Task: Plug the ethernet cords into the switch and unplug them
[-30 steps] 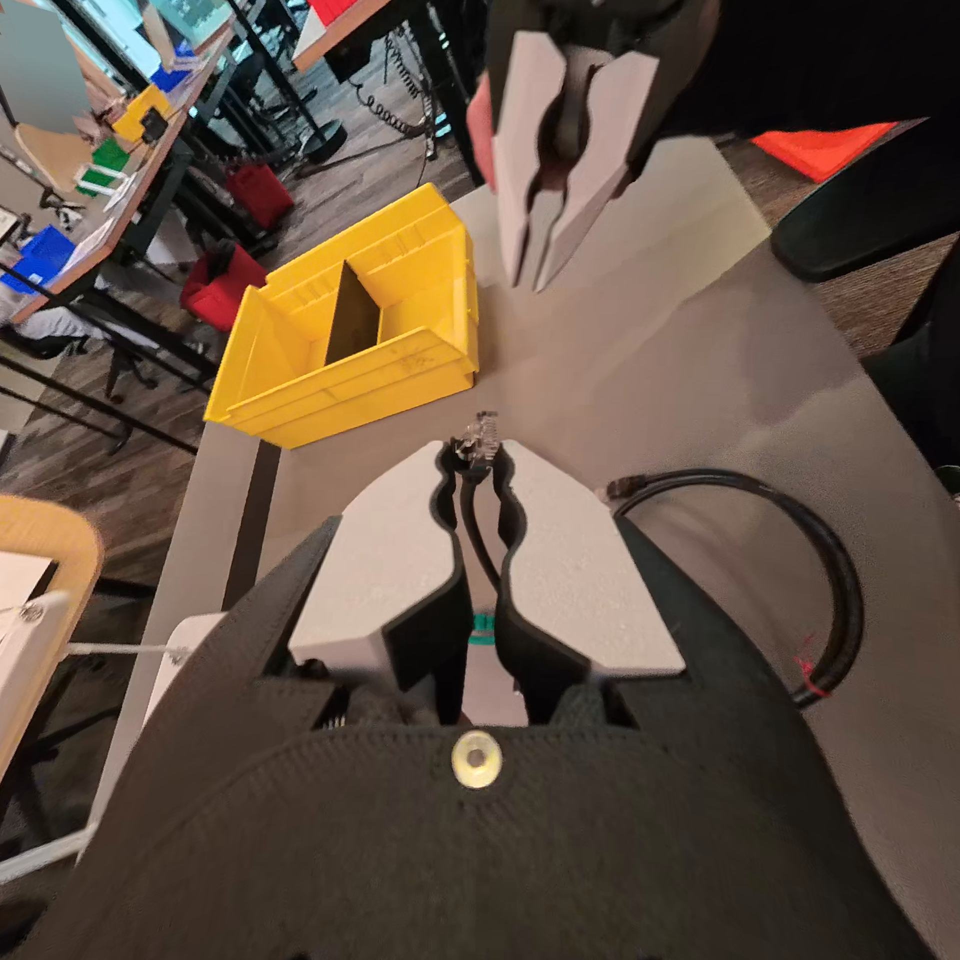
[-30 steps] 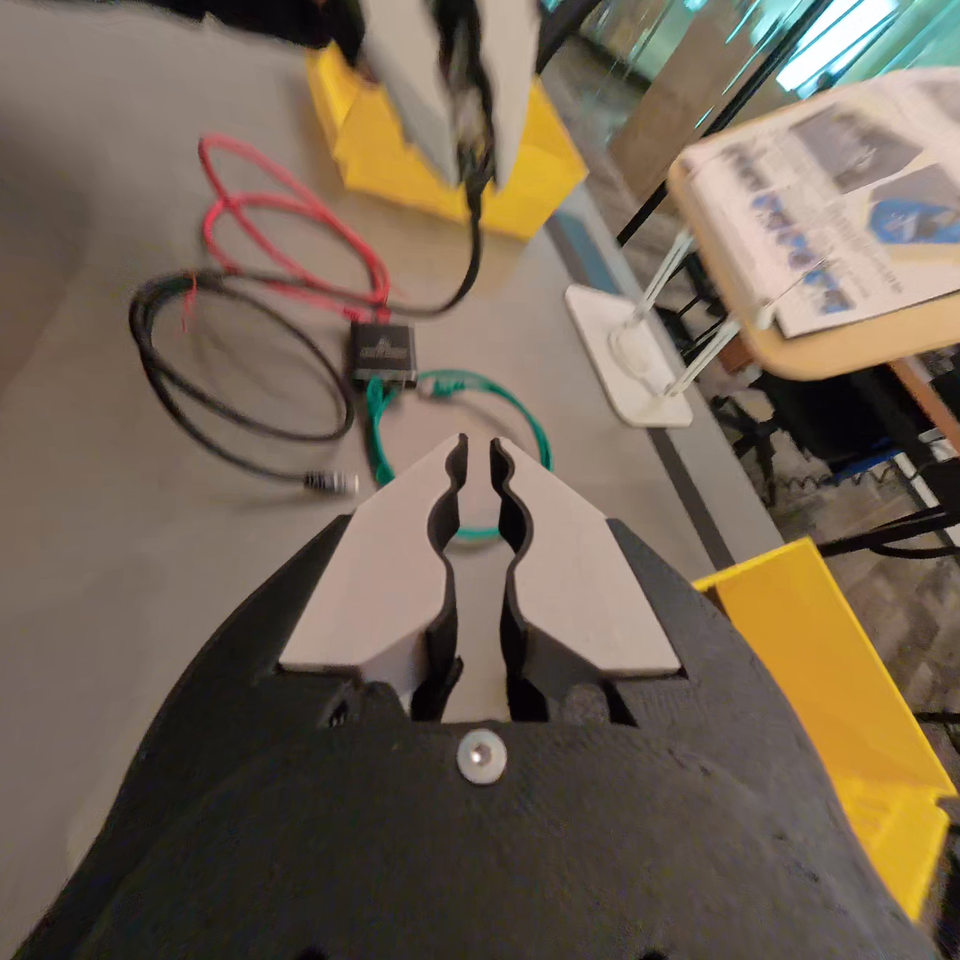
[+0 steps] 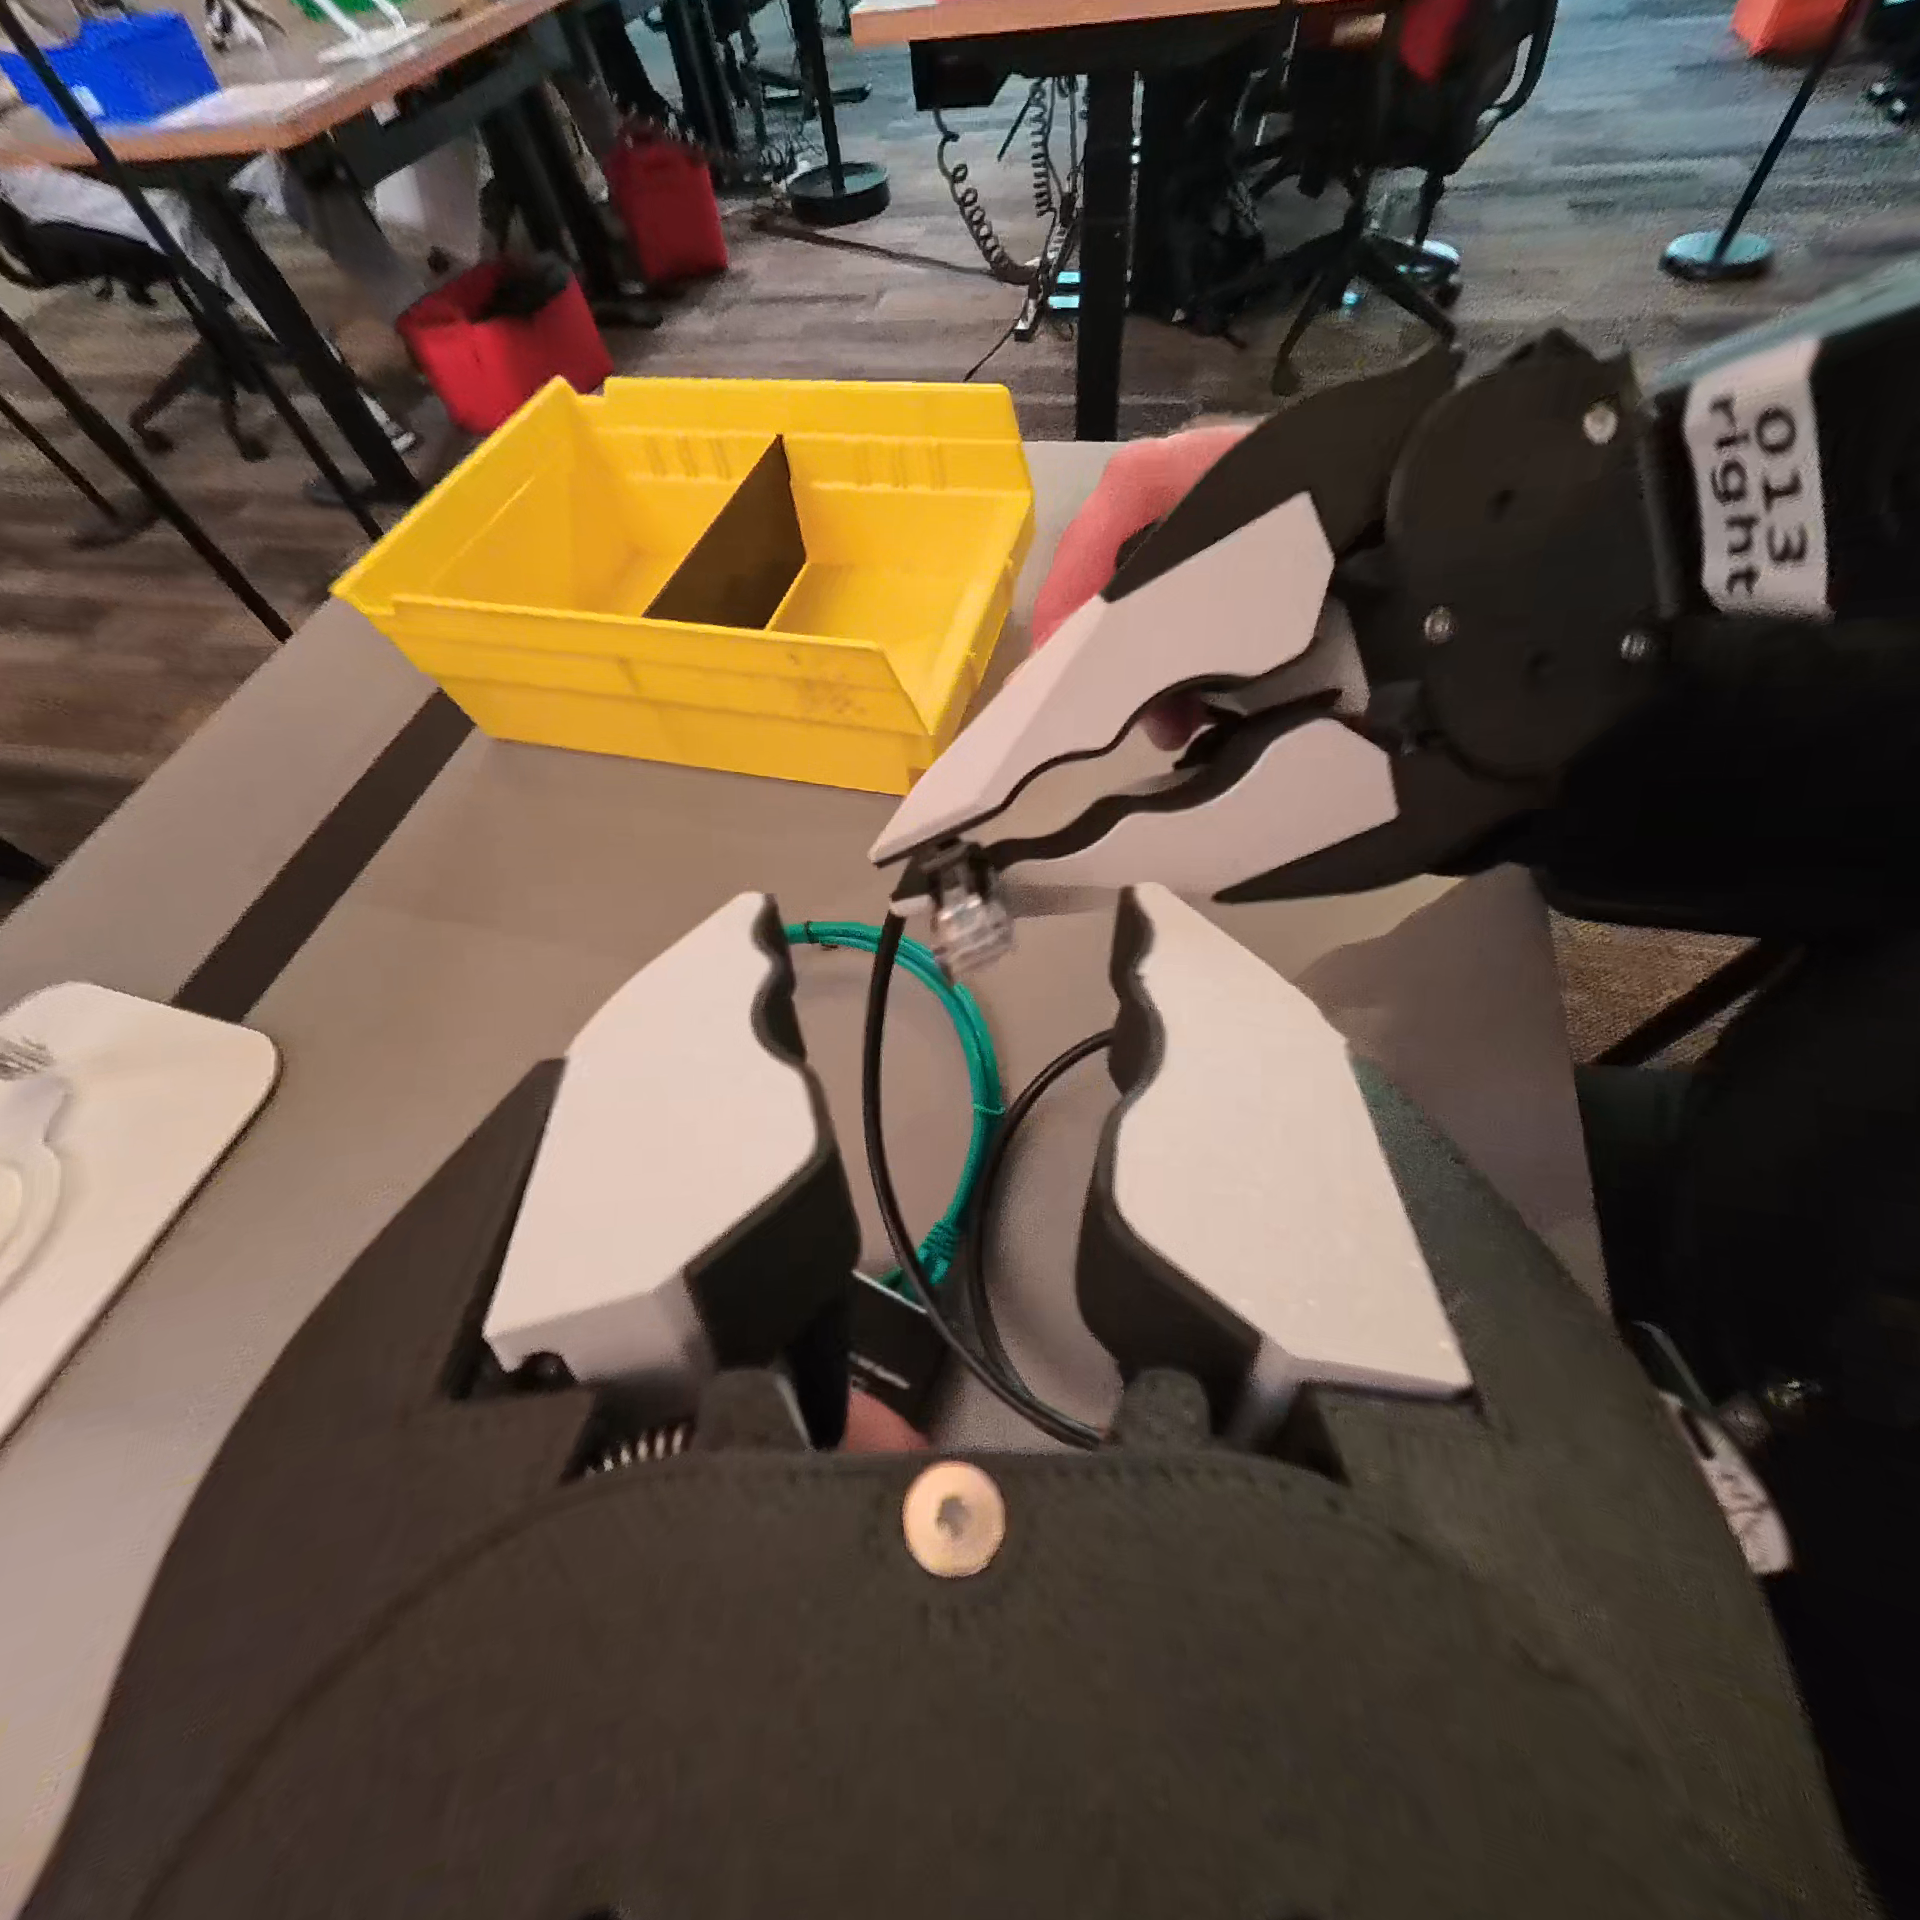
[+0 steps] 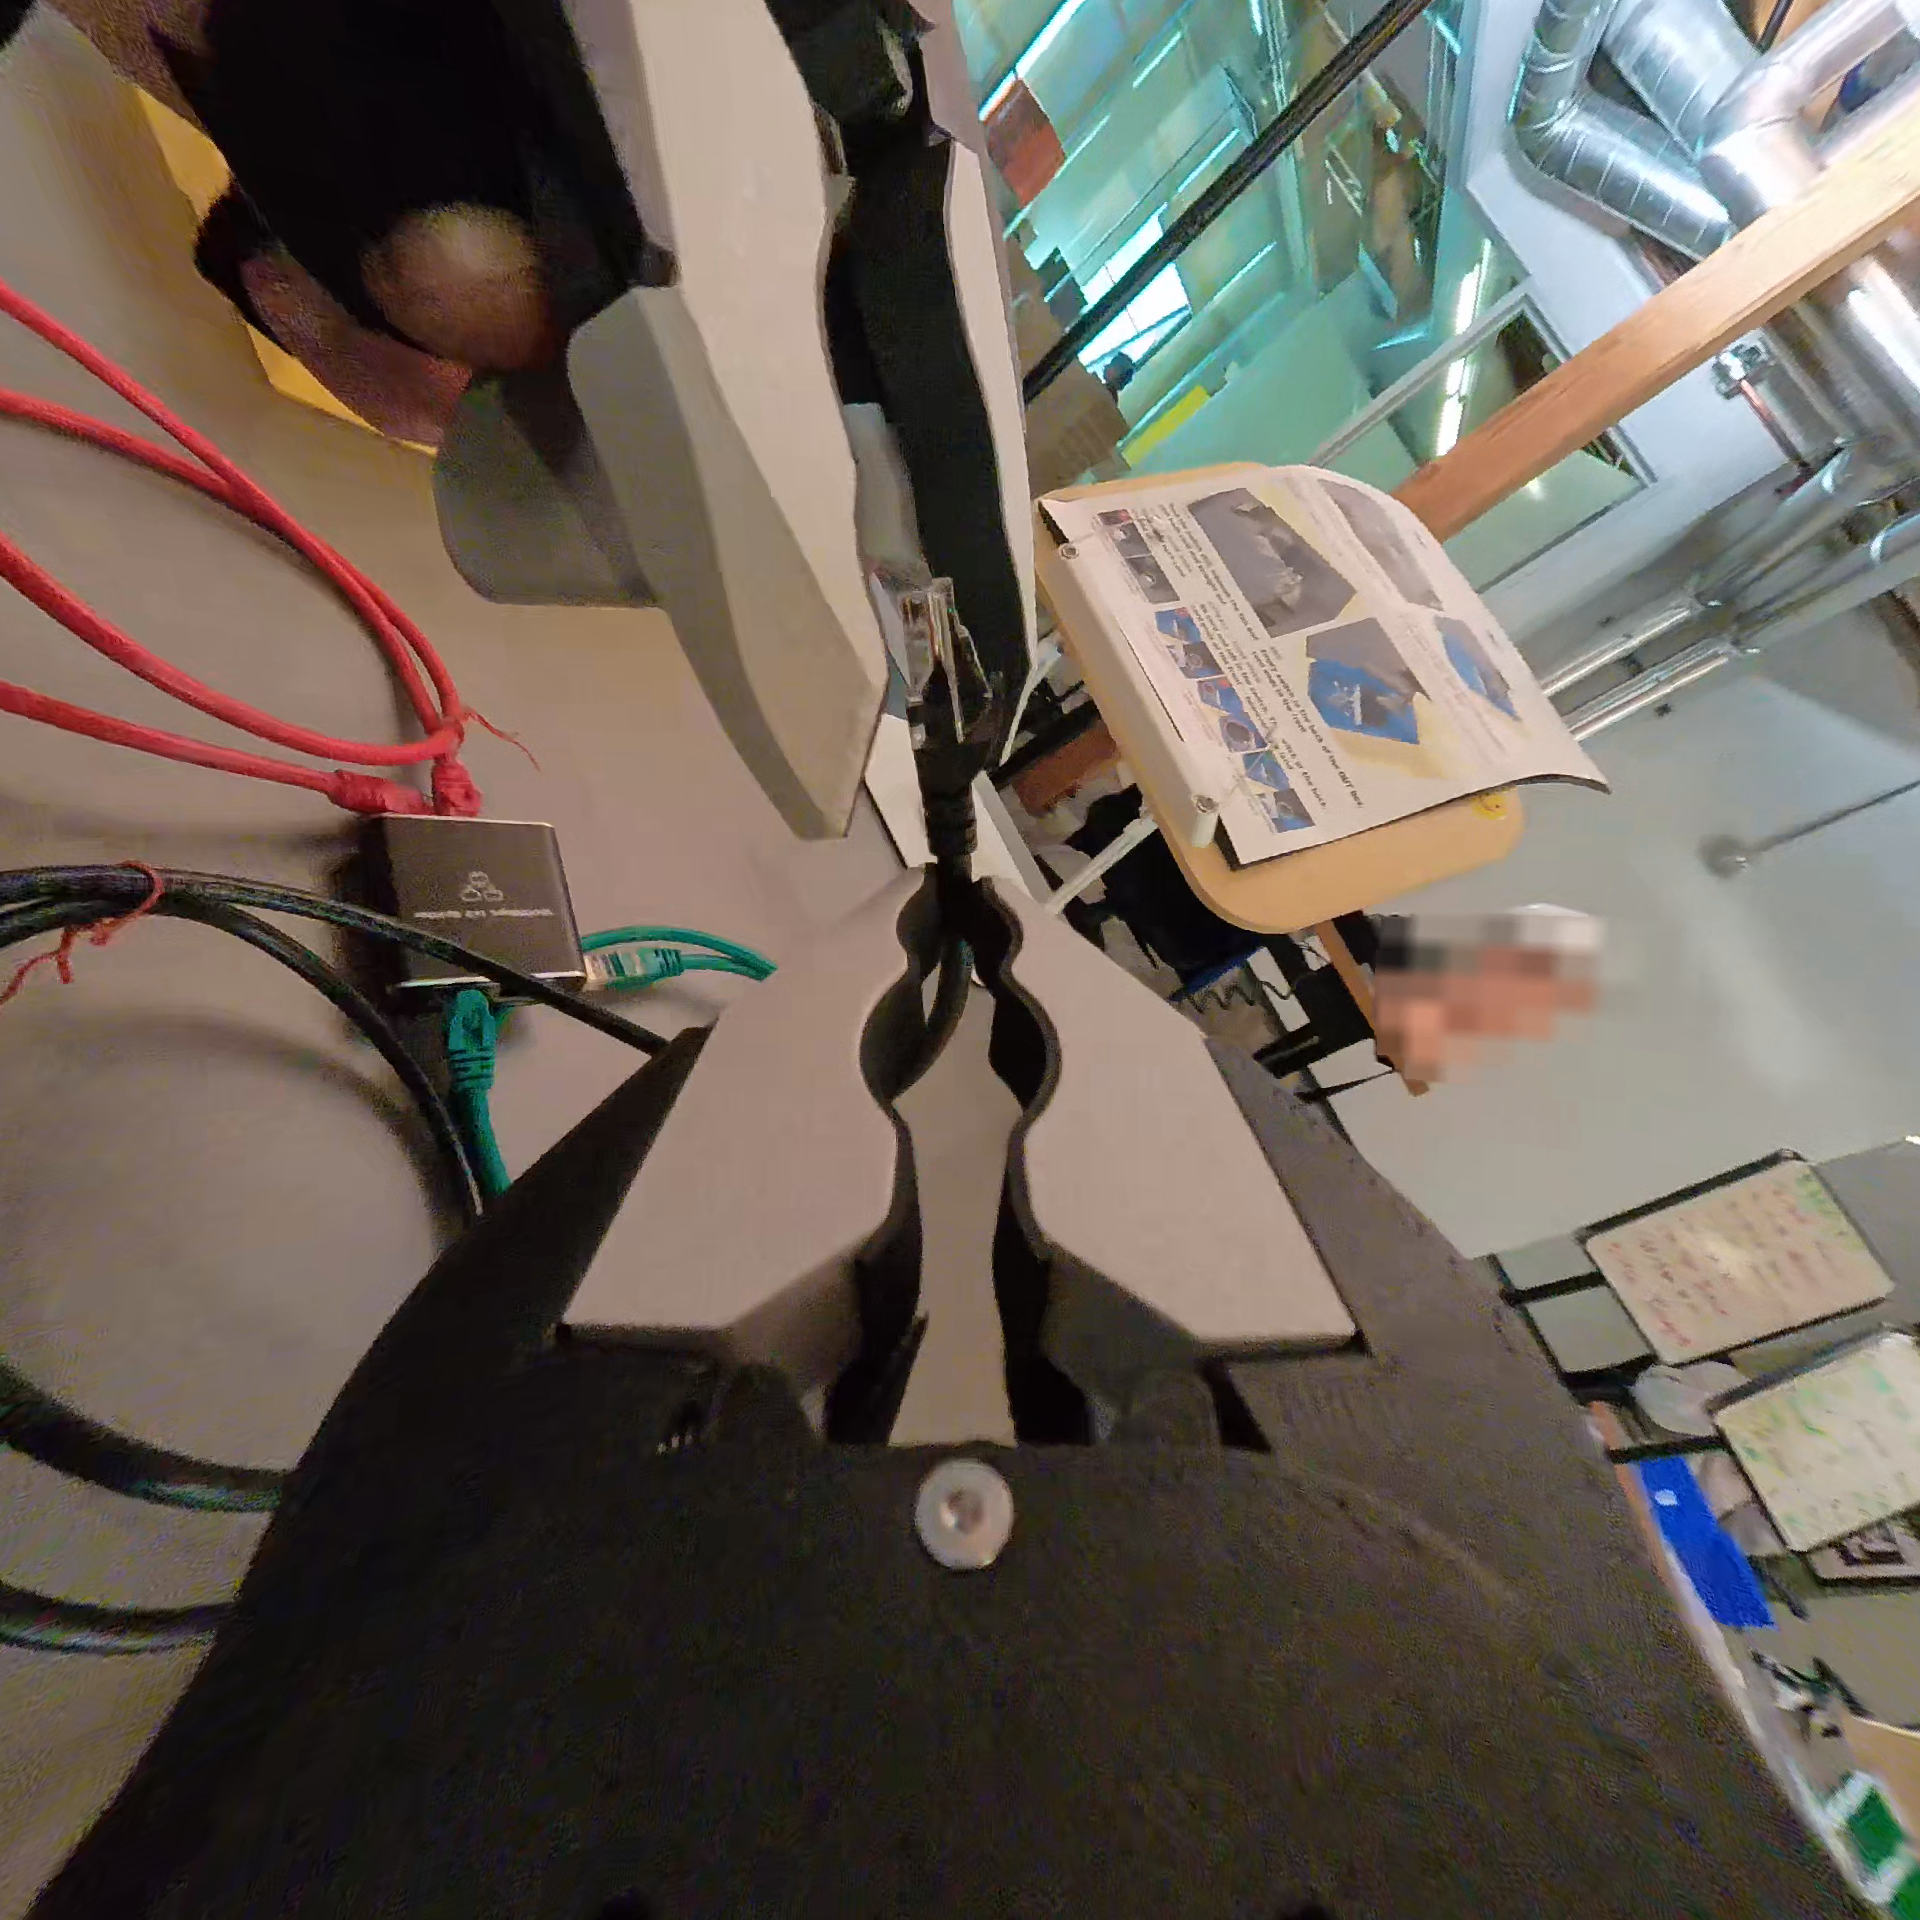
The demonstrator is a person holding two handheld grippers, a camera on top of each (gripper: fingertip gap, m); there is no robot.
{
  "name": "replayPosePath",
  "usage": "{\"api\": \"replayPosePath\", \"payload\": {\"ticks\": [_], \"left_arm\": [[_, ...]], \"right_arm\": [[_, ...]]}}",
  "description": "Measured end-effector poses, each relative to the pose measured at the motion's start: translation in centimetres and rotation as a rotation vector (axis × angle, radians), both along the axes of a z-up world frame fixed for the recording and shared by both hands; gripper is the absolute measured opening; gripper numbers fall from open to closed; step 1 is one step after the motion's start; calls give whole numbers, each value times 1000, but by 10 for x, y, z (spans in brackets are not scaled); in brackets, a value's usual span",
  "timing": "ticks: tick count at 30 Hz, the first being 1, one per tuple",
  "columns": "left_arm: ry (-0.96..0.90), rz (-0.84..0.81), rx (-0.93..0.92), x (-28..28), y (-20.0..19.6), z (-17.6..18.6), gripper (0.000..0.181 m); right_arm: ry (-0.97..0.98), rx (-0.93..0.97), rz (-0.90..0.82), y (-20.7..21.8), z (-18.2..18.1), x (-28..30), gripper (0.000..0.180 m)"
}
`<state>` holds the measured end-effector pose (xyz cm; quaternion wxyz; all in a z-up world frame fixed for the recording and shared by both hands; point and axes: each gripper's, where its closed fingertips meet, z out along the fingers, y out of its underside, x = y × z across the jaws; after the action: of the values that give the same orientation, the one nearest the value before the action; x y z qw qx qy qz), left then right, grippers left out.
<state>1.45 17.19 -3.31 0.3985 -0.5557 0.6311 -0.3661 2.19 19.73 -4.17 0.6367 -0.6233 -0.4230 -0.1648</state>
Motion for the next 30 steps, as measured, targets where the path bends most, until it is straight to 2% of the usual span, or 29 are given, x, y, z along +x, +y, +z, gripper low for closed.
{"api": "replayPosePath", "payload": {"ticks": [3,7,9,22,26,30], "left_arm": [[-19,20,-80,1,-5,2,28],[31,64,-55,0,1,-5,22],[22,49,-73,0,-1,-5,12],[-8,-36,-50,3,-4,-1,9],[-29,-113,-13,1,-8,-1,9],[-83,-291,49,-7,-28,7,9]], "right_arm": [[-84,42,-35,0,-2,-2,2],[-112,70,-53,-1,-2,-4,2],[-99,69,-60,0,0,-2,2],[-58,101,-15,-2,6,2,5],[66,-17,136,-9,-2,-6,23],[280,-136,313,-25,7,-9,21]]}}
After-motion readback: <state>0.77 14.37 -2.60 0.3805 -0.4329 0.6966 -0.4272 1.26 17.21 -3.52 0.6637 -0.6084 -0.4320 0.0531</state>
